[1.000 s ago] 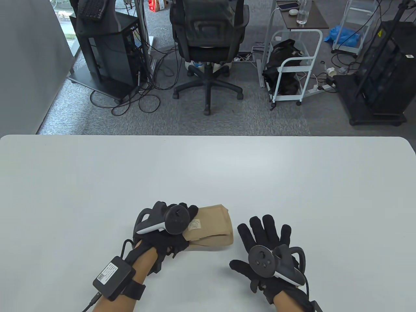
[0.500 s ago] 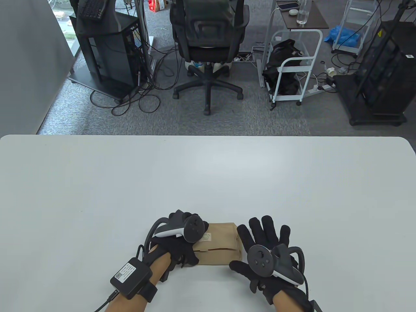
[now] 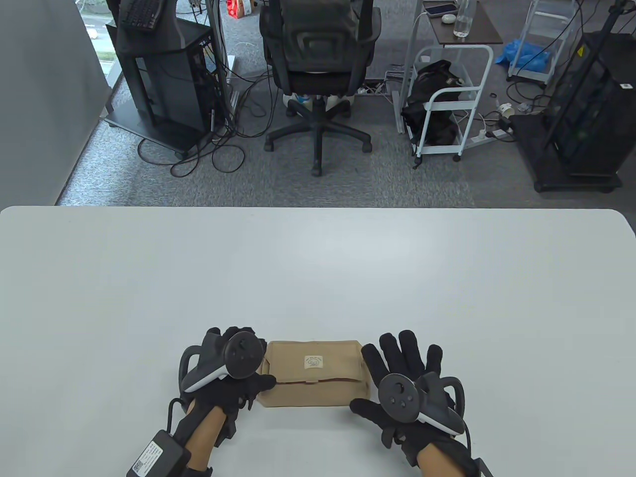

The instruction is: Twist to extend twist pen refills

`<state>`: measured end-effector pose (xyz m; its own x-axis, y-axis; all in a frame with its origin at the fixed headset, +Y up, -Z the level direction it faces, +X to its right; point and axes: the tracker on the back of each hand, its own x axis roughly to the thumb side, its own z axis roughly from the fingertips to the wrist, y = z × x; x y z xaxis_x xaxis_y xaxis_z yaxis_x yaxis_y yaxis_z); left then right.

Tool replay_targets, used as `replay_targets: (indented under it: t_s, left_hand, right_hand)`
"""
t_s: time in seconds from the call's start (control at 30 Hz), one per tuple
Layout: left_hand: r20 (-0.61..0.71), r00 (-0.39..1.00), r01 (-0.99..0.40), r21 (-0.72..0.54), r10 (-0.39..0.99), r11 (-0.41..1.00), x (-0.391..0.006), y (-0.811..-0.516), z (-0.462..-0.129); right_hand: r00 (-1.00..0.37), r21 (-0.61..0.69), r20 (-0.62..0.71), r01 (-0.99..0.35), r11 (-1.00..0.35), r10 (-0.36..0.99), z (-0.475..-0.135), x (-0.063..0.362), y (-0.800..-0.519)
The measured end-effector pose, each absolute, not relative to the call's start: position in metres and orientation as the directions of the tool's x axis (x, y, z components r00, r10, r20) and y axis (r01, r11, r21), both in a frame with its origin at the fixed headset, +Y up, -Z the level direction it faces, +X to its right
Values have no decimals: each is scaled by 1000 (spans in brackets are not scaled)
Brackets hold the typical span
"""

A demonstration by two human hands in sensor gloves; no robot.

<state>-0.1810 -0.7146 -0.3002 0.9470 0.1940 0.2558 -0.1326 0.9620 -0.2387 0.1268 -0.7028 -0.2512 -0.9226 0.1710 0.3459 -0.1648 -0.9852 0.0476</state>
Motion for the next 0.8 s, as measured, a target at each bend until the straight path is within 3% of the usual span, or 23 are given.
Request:
replay_targets:
  t_s: [0.27, 0.33, 0.57, 0.8]
  left_hand:
    - [192, 970, -81, -313, 147, 946, -178, -752, -297]
    - [195, 972, -79, -265, 134, 961, -177, -757, -296]
    - [220, 975, 41, -228, 10, 973, -166, -762, -293]
    - [219, 976, 47, -237, 6, 970, -164, -761, -292]
  right_hand:
    - [-915, 58, 362, -168, -984, 177, -250, 123, -704]
    - [-914, 55, 367, -168, -984, 176, -250, 122, -704]
    - [-900, 47, 399, -172, -984, 176, -244, 115, -700]
    - [-885, -38, 442, -179, -983, 144, -241, 108, -677]
